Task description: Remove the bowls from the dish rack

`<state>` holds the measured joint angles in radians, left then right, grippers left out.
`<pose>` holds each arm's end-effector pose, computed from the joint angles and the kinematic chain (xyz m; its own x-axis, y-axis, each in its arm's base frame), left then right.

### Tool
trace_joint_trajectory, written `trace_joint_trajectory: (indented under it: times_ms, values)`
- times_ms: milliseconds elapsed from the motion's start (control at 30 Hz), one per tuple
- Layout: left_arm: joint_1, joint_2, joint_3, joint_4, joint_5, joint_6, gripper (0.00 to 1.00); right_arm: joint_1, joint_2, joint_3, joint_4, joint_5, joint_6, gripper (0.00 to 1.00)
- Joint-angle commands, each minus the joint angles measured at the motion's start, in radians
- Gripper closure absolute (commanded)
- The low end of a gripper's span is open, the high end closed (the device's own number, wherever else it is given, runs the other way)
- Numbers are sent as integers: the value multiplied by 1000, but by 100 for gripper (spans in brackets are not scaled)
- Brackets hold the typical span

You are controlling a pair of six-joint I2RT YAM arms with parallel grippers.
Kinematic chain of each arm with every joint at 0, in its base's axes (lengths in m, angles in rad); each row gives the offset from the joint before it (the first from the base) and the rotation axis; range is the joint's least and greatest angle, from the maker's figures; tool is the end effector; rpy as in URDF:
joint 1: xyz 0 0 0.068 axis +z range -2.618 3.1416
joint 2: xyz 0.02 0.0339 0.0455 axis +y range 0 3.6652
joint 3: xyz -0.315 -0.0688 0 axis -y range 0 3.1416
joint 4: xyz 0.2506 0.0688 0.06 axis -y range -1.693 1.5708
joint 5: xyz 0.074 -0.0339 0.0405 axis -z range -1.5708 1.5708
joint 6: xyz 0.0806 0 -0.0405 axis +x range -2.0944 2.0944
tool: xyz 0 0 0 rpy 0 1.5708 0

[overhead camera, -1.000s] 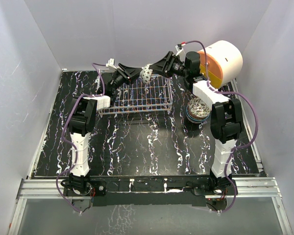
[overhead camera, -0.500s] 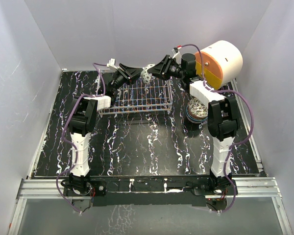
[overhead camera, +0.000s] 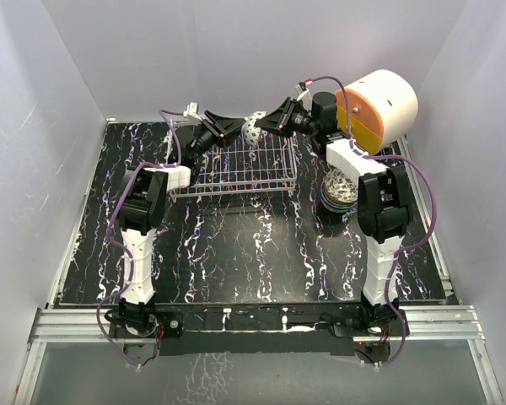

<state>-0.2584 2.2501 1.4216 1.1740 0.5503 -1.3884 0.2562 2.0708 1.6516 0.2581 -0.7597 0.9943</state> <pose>0.5362 -0.1853 0.2628 -0.6226 -0.7024 -0.3448 0.4478 0.0416 -0.8932 0.5229 0.1944 0.3215 -0.7899 0.4214 -0.4454 -0.3285 0.3225 0.8877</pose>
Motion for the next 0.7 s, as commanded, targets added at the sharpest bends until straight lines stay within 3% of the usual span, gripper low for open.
trace_joint_trajectory:
  times_ms: [0,200,433,667]
  values:
    - [-5,-52,1,88,-4,-1,62,3,-30,35,43,-13,-16,93]
    - [-1,-29,-10,154,-16,-45,41,3,-56,42,0,-5,-62,93]
    - [8,-47,-30,144,-24,-21,35,3,-132,28,-81,8,-144,93]
    - [9,-78,-45,69,-36,69,30,2,-249,9,-281,124,-361,93]
